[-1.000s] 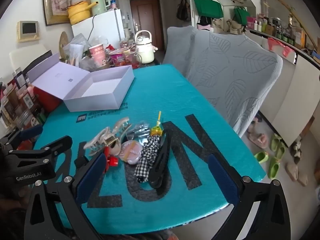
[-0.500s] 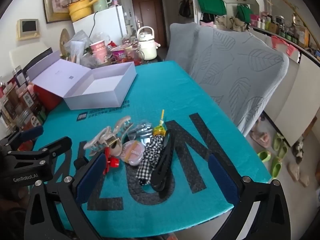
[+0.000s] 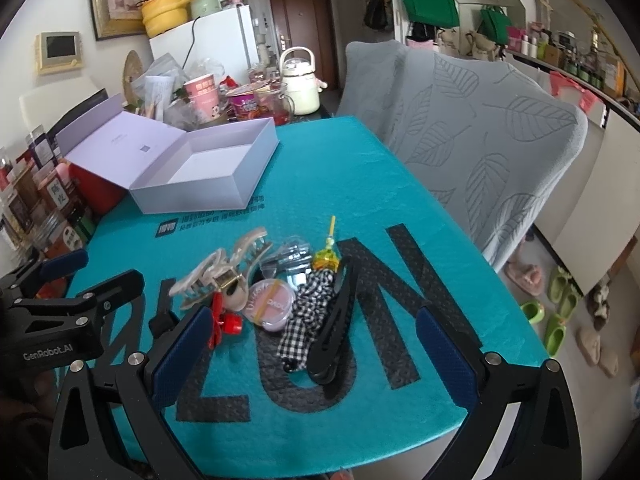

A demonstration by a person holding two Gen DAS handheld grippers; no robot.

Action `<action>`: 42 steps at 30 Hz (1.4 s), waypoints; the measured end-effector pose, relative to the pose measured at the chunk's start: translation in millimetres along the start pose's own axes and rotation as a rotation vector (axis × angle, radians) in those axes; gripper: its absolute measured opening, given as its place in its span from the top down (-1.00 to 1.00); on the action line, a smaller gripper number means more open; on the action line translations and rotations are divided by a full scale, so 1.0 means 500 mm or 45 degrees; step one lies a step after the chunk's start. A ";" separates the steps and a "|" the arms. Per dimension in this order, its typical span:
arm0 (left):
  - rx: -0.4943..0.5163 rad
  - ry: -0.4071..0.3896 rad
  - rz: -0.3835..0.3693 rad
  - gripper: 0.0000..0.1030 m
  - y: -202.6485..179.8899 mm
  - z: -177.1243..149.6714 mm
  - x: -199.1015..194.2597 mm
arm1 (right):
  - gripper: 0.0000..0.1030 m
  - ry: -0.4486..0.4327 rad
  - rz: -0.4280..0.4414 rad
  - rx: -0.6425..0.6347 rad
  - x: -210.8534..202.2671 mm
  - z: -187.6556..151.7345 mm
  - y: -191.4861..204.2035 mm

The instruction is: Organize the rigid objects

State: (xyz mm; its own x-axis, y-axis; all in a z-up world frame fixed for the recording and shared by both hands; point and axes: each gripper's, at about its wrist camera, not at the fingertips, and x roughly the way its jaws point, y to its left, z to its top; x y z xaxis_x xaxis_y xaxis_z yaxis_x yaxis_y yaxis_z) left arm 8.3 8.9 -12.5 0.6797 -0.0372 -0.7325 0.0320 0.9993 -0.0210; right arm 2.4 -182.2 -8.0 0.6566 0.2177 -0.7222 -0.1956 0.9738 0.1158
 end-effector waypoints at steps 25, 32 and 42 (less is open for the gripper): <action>-0.006 0.006 -0.003 -1.00 0.007 0.001 0.001 | -1.00 0.020 0.016 -0.031 0.011 0.007 0.014; -0.007 0.007 -0.005 -1.00 0.008 0.002 0.001 | -1.00 0.024 0.012 -0.035 0.014 0.006 0.016; -0.015 0.008 -0.008 -1.00 0.012 -0.002 0.000 | -1.00 0.024 0.004 -0.030 0.009 0.001 0.013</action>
State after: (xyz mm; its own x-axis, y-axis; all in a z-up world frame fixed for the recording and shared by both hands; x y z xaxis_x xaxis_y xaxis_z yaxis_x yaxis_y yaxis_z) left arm 7.7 14.7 -13.2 0.6751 -0.0434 -0.7364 0.0275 0.9991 -0.0336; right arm 4.5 -174.7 -10.2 0.6420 0.2190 -0.7348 -0.2145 0.9714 0.1021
